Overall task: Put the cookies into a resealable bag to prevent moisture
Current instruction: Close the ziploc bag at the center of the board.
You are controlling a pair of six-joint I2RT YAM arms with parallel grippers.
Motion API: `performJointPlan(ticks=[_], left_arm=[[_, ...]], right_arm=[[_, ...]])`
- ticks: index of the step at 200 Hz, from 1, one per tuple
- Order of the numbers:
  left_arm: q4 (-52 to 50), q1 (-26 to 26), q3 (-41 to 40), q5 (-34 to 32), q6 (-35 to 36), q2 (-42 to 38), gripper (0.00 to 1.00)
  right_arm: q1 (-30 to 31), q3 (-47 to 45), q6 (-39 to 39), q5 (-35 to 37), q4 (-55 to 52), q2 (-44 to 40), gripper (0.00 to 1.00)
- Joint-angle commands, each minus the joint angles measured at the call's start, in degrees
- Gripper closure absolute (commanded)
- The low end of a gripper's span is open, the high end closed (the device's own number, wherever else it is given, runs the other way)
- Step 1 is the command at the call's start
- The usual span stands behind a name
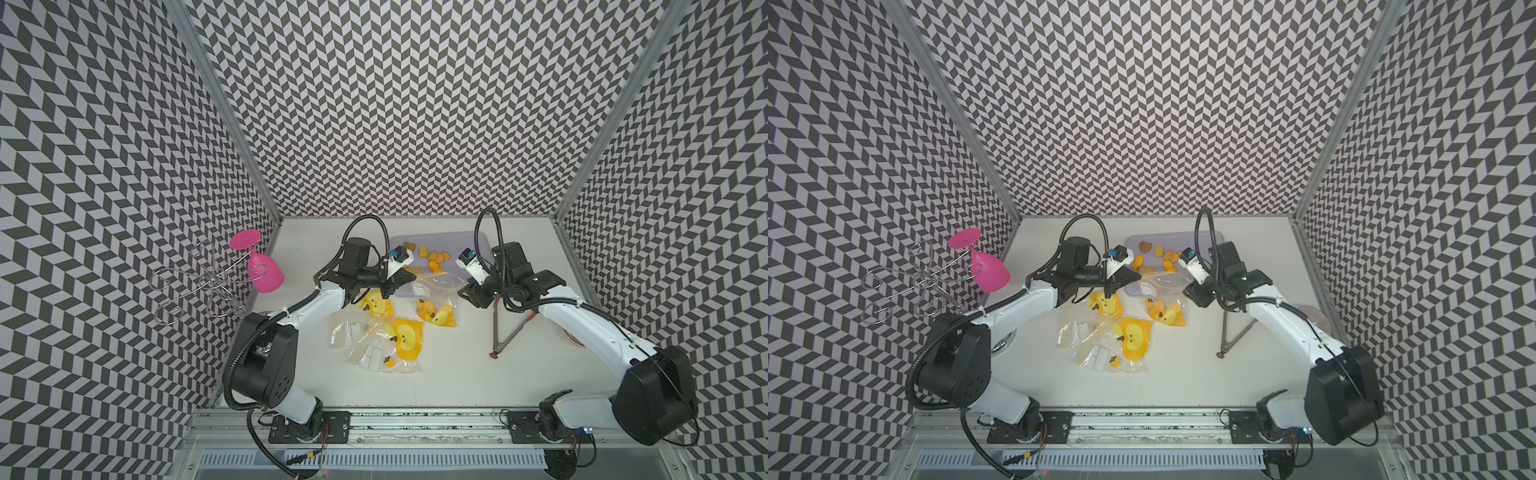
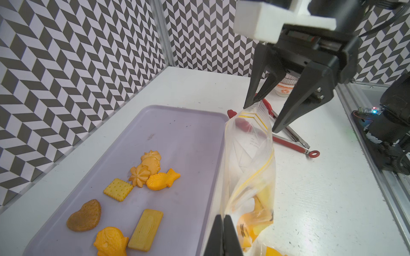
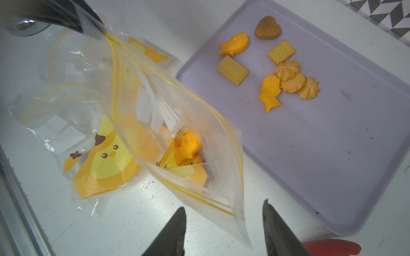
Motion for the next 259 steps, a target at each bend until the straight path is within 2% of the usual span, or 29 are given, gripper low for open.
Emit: performJointPlan(ticks=[1, 27, 43, 75, 102, 148, 175, 192, 215, 228, 252, 259], left_arm=[[-0.03, 0.36, 1.45, 1.67, 1.26, 0.29, 1.00], [0.00, 0.32, 1.32, 1.78, 1.48, 0.25, 1.00], [-0.10, 0.34, 1.43, 1.75, 1.52, 0.24, 1.00], [-0.32, 0.39, 1.30, 1.34, 1.76, 0.04, 1.00], [-0.26, 0.61, 1.39, 1.17, 1.61, -0.17, 1.00], [0.07, 0.74, 1.39, 1.30, 1.25, -0.20, 1.00], [-0.35, 0.78, 1.14, -1.62, 1.53, -0.97, 1.00], [-0.43, 0.91, 0.95, -4.47, 1.54, -1.54, 1.00], [0.26, 1.24, 0.35, -5.45, 1.39, -2.59, 1.00], [0.43, 1.25, 0.22, -2.76, 2.17, -2.73, 1.00], [1.78, 0.37, -0.46, 6.93, 3.64, -2.47, 1.00], [1.54, -0.24, -0.32, 7.86, 3.83, -2.05, 0.94]], right_arm=[[0.18, 1.87, -3.22, -2.96, 1.36, 1.11, 0.46], [0.15, 2.43, -3.61, -3.13, 1.45, 1.93, 0.47], [0.17, 3.46, -4.46, -4.45, 0.87, 2.65, 0.52], [0.17, 5.38, -5.20, -6.19, -1.86, 3.66, 0.81], [0.13, 5.20, -3.35, -4.88, -3.30, 1.87, 1.00], [0.17, 5.78, 1.70, -3.54, -6.98, -0.96, 1.00], [0.53, 8.50, 8.16, 2.29, -11.22, -1.77, 1.00], [0.53, 10.77, 13.55, 9.34, -16.15, -1.20, 1.00], [0.55, 11.83, 14.07, 9.78, -21.29, -0.07, 1.00], [0.69, 10.66, 13.24, 6.39, -21.41, -0.05, 1.00], [0.70, 8.26, 12.53, 2.62, -18.54, -1.42, 1.00], [0.67, 8.03, 12.38, 2.48, -18.04, -1.54, 1.00]])
